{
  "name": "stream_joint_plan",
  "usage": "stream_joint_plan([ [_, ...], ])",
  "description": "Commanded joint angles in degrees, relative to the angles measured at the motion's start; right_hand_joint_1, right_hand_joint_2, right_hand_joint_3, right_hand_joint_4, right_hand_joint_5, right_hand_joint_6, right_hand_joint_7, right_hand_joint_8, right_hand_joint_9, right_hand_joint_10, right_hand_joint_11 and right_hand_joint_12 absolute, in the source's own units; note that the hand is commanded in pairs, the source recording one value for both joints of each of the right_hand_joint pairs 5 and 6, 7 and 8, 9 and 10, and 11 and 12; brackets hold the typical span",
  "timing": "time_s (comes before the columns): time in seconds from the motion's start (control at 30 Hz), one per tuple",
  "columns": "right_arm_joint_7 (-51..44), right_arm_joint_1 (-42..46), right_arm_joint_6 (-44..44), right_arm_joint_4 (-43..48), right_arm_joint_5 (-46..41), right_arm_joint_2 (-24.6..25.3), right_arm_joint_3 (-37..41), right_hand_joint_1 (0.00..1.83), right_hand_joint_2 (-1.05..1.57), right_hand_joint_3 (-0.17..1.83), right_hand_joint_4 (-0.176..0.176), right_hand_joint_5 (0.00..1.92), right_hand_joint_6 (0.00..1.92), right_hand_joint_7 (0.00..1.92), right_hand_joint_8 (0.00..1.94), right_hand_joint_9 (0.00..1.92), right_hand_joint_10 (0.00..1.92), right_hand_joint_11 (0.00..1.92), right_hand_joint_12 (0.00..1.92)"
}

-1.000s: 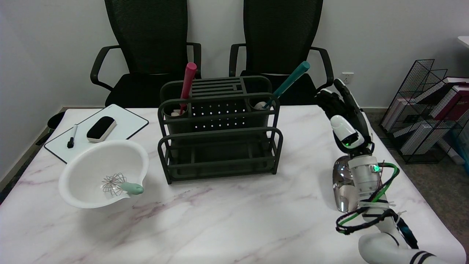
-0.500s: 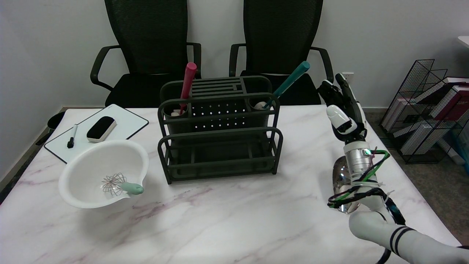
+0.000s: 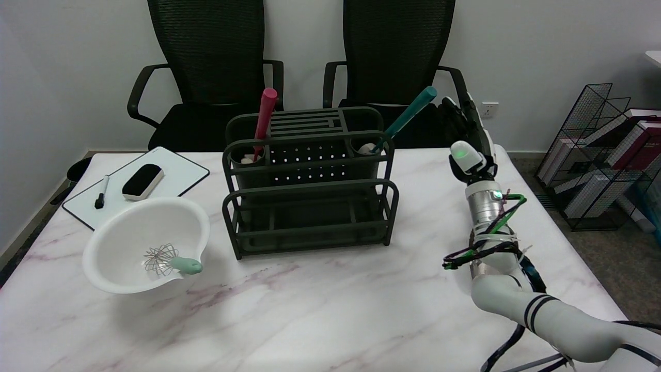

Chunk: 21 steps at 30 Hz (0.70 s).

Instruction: Pick up the blue drink carton.

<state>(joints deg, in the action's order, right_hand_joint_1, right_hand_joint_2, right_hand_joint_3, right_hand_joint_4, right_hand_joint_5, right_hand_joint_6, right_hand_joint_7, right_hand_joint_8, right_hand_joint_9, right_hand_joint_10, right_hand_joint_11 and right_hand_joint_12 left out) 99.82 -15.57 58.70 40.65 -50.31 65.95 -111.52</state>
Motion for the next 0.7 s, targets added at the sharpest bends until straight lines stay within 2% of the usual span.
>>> stream_joint_plan([
  [0.03,0.7,-6.7,-4.4,2.8,-0.2,1.9,-3.7,1.04,-0.55,0.89,0.0,0.0,0.0,0.26,0.26,0.23,0.23,0.06,0.06],
  [0.27,0.7,-9.7,-8.0,1.3,-0.2,3.6,-3.7,1.03,-0.57,0.89,0.0,0.0,0.0,0.2,0.2,0.2,0.2,0.04,0.04],
  [0.33,0.7,-10.1,-8.5,1.8,-0.2,3.9,-3.8,0.97,-0.58,0.89,0.0,0.0,0.0,0.2,0.2,0.19,0.19,0.05,0.05],
  [0.57,0.7,-10.1,-8.6,3.9,-0.2,4.5,-4.6,0.97,-0.57,0.85,0.0,0.0,0.0,0.18,0.18,0.19,0.19,0.1,0.1],
  [0.7,0.5,-9.0,-8.6,6.0,-0.2,4.3,-4.6,0.98,-0.55,0.83,0.0,0.0,0.0,0.16,0.16,0.17,0.17,0.0,0.0],
])
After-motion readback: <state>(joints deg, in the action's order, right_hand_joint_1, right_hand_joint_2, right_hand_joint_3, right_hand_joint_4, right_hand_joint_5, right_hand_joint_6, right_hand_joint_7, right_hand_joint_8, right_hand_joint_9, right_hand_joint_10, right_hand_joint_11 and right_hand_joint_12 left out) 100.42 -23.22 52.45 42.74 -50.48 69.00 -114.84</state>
